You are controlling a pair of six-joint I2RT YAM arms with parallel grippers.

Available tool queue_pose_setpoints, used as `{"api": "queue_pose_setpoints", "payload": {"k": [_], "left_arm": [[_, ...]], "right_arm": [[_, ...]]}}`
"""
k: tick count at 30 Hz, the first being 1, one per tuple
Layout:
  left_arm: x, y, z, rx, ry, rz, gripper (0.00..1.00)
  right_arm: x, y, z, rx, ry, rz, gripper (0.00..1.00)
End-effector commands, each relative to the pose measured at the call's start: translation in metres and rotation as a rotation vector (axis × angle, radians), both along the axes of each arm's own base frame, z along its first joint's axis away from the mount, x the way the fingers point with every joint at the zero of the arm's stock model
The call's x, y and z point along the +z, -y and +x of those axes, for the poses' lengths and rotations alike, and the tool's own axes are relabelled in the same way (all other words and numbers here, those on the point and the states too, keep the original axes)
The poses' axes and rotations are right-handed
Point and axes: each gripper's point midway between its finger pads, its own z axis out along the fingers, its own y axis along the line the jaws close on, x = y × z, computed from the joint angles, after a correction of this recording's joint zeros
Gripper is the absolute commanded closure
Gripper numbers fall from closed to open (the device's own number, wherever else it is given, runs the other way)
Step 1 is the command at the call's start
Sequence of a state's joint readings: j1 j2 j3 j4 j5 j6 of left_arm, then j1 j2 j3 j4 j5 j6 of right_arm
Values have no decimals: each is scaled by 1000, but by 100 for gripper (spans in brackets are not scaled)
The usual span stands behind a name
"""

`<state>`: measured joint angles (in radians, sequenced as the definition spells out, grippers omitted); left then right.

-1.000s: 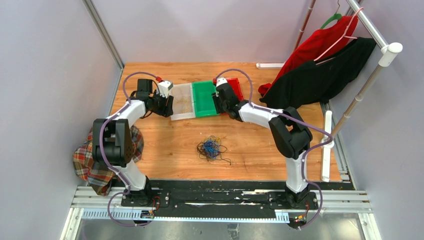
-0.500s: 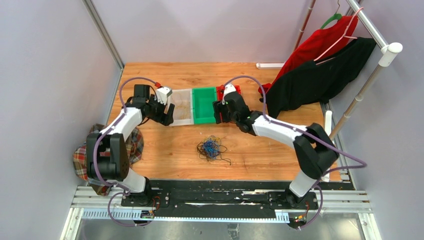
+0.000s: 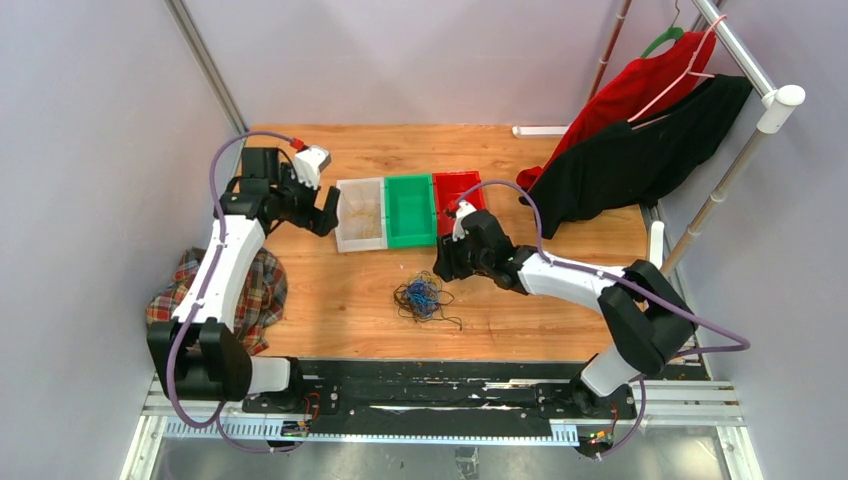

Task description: Untangle the cables

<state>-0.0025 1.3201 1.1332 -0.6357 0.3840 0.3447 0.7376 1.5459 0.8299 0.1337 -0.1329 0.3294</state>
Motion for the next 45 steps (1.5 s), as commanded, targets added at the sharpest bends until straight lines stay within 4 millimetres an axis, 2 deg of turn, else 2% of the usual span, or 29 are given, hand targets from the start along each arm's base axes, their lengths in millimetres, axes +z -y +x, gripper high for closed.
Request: {"api": "queue_pose_setpoints", "payload": {"k": [1, 7, 9, 12, 15, 18, 23, 28, 33, 37, 42, 43, 45], "left_arm": [[38, -9, -12, 8, 39, 49, 2], [61, -18, -16, 18, 172, 97, 2], [65, -19, -18, 16, 193, 105, 2], [69, -20, -17, 8, 214, 121, 2], [70, -19, -16, 5, 224, 117, 2], [69, -9, -20, -32, 228, 69, 2], [65, 26, -38, -184, 170, -80, 2], [61, 62, -64, -354, 92, -236, 2], [53, 95, -90, -512, 47, -303, 1], [49, 120, -113, -652, 31, -342, 6], [41, 138, -128, -787, 46, -322, 13], [41, 139, -128, -810, 61, -314, 16], [39, 140, -132, -875, 98, -298, 28]], "right_arm": [[-5, -19, -9, 53, -38, 61, 52], [-23, -30, -6, 61, -93, 60, 60], [-30, -31, -5, 57, -109, 51, 65], [-30, -29, -4, 46, -107, 49, 82], [-12, -28, -2, 36, -63, 68, 98], [19, -29, -2, 41, 2, 98, 99], [68, -41, -14, 95, 120, 118, 99], [102, -58, -31, 174, 221, 150, 99], [129, -75, -47, 248, 256, 262, 99], [140, -89, -63, 337, 254, 315, 99], [133, -99, -69, 381, 205, 324, 99], [131, -101, -69, 385, 197, 324, 100], [128, -103, -70, 391, 182, 324, 99]]}}
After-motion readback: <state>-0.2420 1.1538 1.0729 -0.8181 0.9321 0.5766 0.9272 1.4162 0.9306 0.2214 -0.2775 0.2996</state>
